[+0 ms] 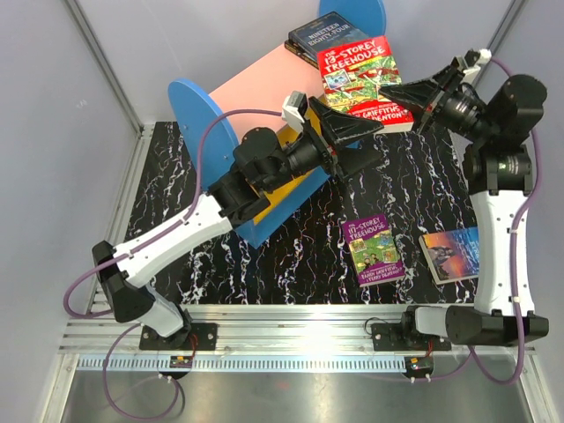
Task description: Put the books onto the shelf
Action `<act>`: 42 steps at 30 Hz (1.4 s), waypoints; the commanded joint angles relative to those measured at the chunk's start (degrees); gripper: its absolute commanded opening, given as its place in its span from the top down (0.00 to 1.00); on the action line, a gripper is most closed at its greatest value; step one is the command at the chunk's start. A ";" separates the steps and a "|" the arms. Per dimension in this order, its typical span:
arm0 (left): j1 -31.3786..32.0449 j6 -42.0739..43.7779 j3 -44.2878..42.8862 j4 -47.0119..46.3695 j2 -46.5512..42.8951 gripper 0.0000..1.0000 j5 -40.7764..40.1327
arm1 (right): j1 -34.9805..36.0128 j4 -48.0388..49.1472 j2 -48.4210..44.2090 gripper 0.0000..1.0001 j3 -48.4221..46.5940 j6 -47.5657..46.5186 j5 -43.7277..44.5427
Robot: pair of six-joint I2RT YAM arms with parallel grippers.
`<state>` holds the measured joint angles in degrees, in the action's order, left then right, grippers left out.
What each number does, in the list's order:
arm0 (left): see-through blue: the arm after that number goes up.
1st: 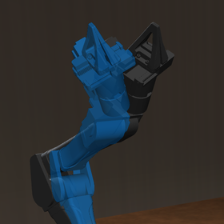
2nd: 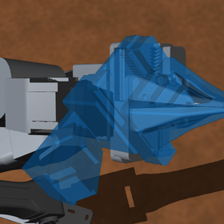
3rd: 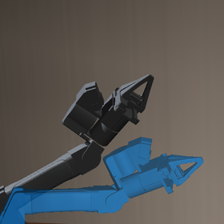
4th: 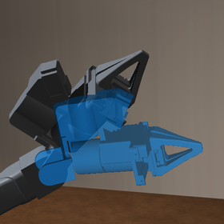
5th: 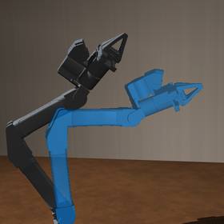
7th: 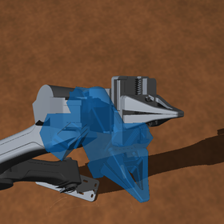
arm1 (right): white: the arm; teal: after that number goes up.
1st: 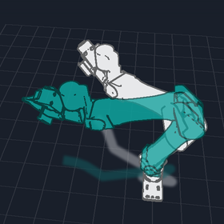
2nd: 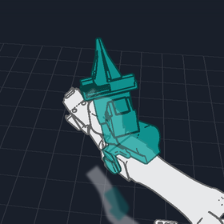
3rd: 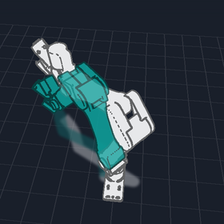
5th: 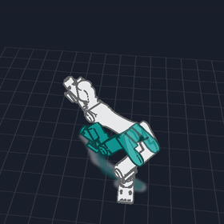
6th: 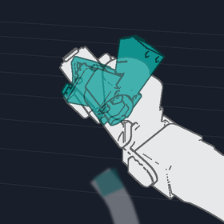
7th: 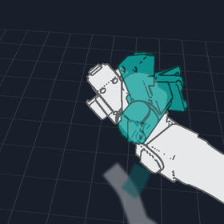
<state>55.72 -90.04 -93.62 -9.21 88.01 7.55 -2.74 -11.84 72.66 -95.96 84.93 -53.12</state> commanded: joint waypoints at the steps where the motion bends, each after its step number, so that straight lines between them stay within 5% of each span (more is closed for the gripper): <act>1: -3.16 4.16 0.18 -2.57 -3.00 0.01 9.76 | -0.50 -9.59 1.43 1.00 -10.63 -9.59 -10.14; 10: -10.19 9.52 7.57 2.26 -12.76 0.01 14.07 | -5.34 -16.46 -3.14 1.00 -7.40 -11.62 -20.09; 14: -11.07 9.36 9.07 2.80 -13.66 0.01 14.07 | -5.34 -9.73 -5.95 1.00 -0.90 -5.76 -20.70; 18: -10.73 8.83 5.66 2.18 -8.67 0.14 15.21 | -5.34 -0.23 -8.58 1.00 4.28 1.98 -21.32; 24: -9.85 10.76 -3.22 6.05 -1.62 0.36 16.44 | -5.34 9.37 -9.82 1.00 6.58 9.47 -22.46; 26: -9.85 10.41 -4.37 6.05 0.14 0.55 16.62 | -5.34 8.85 -10.00 1.00 6.05 9.12 -22.72; 29: -9.76 10.85 -5.25 8.06 0.41 1.00 15.66 | -5.34 7.45 -10.26 1.00 6.23 7.98 -22.73; 30: -9.76 11.11 -5.43 8.42 0.32 1.00 14.96 | -5.26 6.74 -10.44 1.00 6.31 7.37 -22.47; 32: -9.93 12.16 -5.60 8.68 -0.46 1.00 12.94 | -5.34 2.64 -10.44 0.83 5.88 4.48 -21.85; 33: -9.85 12.60 -6.91 10.25 -0.55 1.00 12.41 | -5.34 0.17 -10.26 0.59 5.44 2.81 -20.63; 34: -10.11 13.83 -8.05 11.57 -0.47 1.00 11.70 | -5.34 -6.81 -10.00 0.20 3.35 0.44 -19.57; 35: -10.20 14.71 -9.37 13.15 -0.29 1.00 9.96 | -5.34 -10.28 -9.21 0.00 1.85 -4.37 -18.69; 42: -10.64 20.61 -19.93 25.11 0.85 1.00 -0.33 | -5.34 -34.47 -8.58 0.00 -7.05 -18.74 -6.93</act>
<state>46.13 -73.60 -109.08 13.04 90.04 15.92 -8.29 -34.22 65.82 -100.33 73.97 -64.93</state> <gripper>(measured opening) 0.209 0.994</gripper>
